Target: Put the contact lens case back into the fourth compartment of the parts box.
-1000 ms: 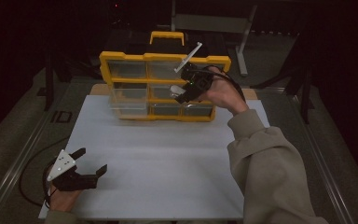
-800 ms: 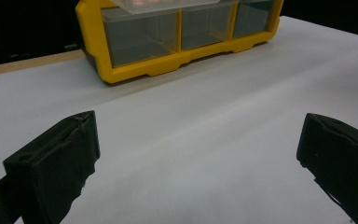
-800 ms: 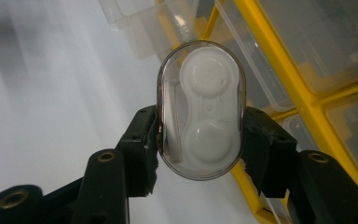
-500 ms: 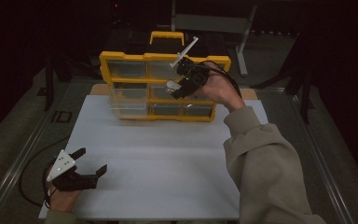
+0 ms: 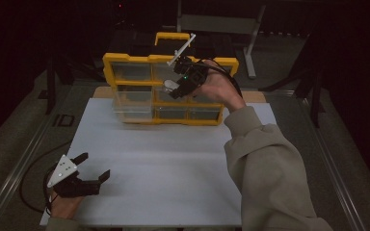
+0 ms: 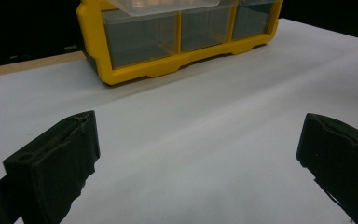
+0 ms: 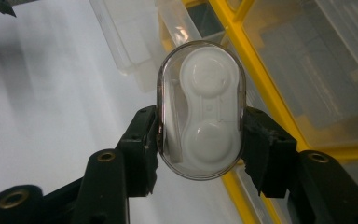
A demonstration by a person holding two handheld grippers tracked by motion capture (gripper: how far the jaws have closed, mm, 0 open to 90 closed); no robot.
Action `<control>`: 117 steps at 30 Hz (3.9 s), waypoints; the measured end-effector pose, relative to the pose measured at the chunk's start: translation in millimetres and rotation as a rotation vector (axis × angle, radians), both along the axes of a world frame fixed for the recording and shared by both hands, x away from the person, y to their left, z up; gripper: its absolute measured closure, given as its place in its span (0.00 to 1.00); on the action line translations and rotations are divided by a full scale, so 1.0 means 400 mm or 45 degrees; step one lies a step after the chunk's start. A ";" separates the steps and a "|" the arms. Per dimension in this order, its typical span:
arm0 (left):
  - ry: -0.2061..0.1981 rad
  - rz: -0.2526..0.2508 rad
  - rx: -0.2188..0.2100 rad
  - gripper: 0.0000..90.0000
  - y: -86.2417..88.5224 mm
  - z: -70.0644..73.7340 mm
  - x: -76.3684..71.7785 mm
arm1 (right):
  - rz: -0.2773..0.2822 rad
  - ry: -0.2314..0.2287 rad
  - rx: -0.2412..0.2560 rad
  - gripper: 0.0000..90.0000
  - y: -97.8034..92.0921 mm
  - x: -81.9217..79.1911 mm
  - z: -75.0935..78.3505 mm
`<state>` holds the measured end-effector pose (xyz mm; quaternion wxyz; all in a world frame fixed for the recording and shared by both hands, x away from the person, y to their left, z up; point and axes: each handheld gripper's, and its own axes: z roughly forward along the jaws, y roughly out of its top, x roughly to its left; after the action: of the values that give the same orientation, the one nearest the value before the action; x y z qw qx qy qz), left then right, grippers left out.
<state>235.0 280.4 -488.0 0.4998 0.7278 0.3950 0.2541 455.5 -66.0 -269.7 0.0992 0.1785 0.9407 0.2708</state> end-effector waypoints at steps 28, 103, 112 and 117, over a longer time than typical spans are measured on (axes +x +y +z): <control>0.003 -0.003 -0.007 0.00 0.003 0.000 0.000 | 0.030 0.012 0.064 0.54 0.087 0.018 0.002; 0.000 0.002 -0.004 0.00 0.001 0.000 -0.006 | -0.187 -0.025 0.201 0.10 -0.022 -0.048 -0.139; -0.006 0.018 -0.011 0.00 0.003 0.001 -0.005 | -0.264 -0.098 0.265 0.10 -0.184 -0.160 -0.232; -0.009 0.030 -0.017 0.00 0.005 0.003 -0.005 | -0.308 -0.145 0.291 0.09 -0.254 -0.233 -0.298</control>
<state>233.0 282.4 -486.9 0.5029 0.7188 0.4034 0.2601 362.2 -167.7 -389.1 0.1631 0.2849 0.8684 0.3716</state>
